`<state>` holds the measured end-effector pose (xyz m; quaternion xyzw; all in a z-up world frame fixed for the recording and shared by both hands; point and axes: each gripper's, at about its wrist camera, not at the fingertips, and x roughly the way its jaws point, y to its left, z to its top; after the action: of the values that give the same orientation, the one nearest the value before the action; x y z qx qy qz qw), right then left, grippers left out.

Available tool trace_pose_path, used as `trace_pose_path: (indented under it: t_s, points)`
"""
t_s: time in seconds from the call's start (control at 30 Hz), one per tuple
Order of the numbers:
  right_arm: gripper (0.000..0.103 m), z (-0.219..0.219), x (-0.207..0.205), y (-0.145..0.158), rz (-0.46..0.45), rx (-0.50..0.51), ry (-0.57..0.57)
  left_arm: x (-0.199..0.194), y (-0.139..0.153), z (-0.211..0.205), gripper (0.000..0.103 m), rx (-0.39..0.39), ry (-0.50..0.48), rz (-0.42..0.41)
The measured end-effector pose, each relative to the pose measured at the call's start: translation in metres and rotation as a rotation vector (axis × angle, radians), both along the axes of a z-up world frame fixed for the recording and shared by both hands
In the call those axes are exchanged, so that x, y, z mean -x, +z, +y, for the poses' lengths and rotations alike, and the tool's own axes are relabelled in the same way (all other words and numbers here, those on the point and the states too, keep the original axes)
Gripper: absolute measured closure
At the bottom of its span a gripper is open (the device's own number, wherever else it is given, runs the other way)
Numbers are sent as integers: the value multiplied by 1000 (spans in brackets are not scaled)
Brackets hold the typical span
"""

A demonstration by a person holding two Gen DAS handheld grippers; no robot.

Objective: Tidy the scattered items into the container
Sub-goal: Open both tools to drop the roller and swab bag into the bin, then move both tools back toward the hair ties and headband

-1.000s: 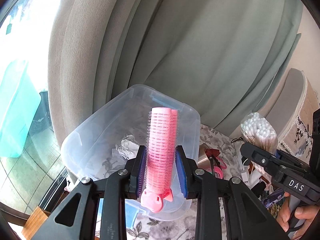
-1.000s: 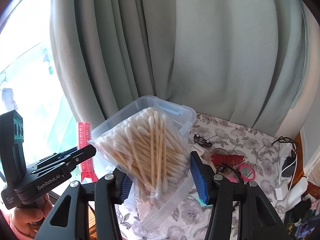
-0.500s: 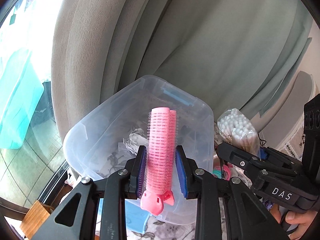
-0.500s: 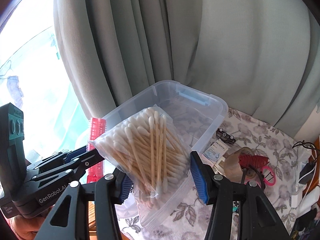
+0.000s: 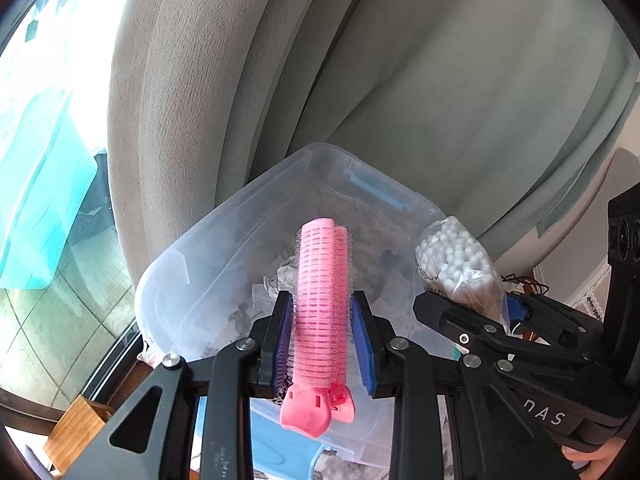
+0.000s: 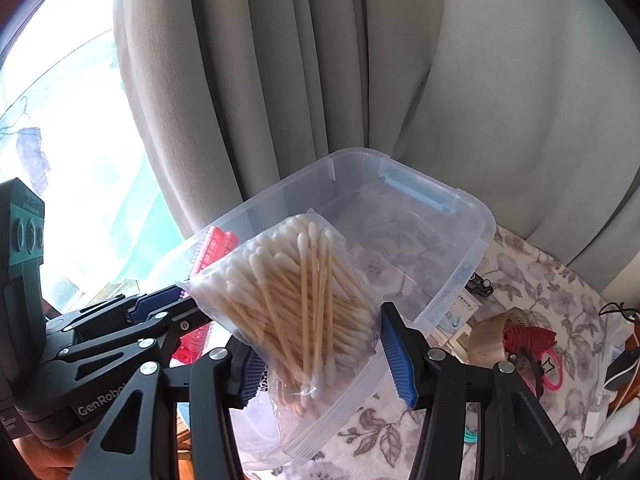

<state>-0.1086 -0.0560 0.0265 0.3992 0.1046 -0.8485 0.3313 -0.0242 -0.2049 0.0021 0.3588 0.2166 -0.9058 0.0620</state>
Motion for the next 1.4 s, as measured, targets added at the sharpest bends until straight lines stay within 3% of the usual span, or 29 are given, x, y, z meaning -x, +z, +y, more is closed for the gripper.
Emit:
trace_pose_path:
  t_s: [0.43, 0.53, 0.77, 0.97, 1.17, 1.4]
  points:
    - [44, -4, 12, -5, -8, -35, -16, 1, -14, 0, 72, 1, 17, -61]
    - [40, -3, 13, -5, -6, -33, -17, -2, -13, 4, 62, 13, 16, -58]
    - [35, -2, 13, -5, -10, -37, -16, -8, -16, 9, 56, 14, 12, -62]
    - [31, 0, 13, -5, -10, -34, -26, 16, -1, 4, 46, 18, 28, -67]
    - [30, 5, 10, -4, -9, -24, -36, 23, -8, 4, 40, 27, 33, -64]
    - [22, 15, -1, -2, -10, -18, -51, 17, -6, 8, 37, 28, 32, -48]
